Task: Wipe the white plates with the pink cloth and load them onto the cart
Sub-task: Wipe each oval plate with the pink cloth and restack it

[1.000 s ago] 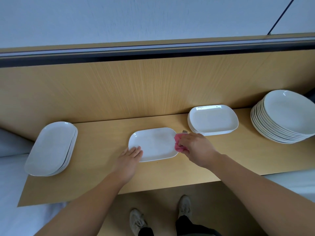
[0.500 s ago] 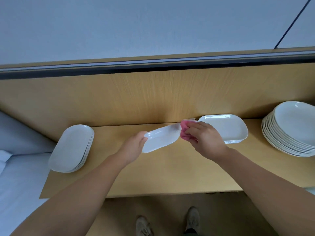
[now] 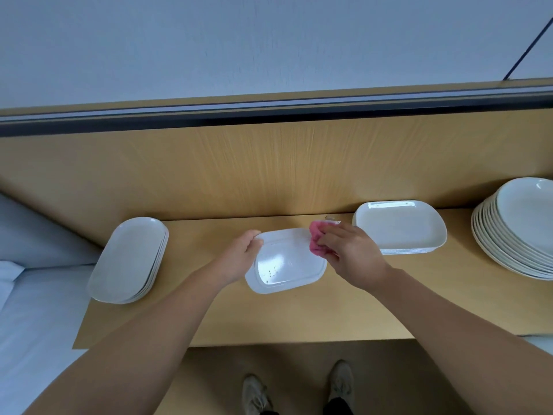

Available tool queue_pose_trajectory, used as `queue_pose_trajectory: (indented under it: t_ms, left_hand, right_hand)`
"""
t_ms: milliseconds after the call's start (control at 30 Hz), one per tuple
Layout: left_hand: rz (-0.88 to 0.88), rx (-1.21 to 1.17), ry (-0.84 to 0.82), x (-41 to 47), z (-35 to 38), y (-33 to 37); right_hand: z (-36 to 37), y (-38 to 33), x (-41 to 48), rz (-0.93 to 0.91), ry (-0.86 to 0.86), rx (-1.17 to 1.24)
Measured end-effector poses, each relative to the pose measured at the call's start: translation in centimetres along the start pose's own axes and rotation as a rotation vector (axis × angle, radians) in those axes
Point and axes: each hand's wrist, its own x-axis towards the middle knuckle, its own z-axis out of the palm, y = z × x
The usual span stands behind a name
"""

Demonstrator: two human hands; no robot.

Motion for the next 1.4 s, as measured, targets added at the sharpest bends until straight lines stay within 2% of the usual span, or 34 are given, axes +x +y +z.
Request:
queue_pose_trajectory:
  t_ms: [133,400,667,867,933,1000,1133,1400]
  left_hand:
    - [-0.048,0.033,-0.118,0.2,-0.3,0.4]
    - [-0.045,0.062,-0.062,0.8,-0.3,0.0]
    - [-0.018,0.062,-0.019,0.8,0.2,0.2]
    - [-0.094,0.115,0.011,1.0,0.9,-0.5]
    - [-0.128,0.124,0.017,1.0,1.0,-0.7]
    - [-0.140,0.123,0.029,1.0,1.1,-0.7]
    - [-0.159,0.101,0.033,1.4,1.1,-0.5]
    - [-0.174,0.083,0.033,1.1,1.2,-1.0]
  right_hand:
    - [1.7,0.2,0.3,0.035,-0.059,0.011]
    - [6.4,-2.4,4.5,-0.024,-0.272,0.142]
    - [9.3,-2.6,4.6,-0.044,-0.442,0.078]
    - [8.5,-0.9,3.7,-0.089,-0.439,0.066]
    - [7.8,0.4,3.2,-0.021,-0.471,0.037]
    - [7.2,2.2,2.7,0.024,-0.431,0.015]
    - [6.5,3.9,1.8,0.214,-0.381,0.160]
    - [5.8,2.6,-0.7,0.379,-0.254,0.179]
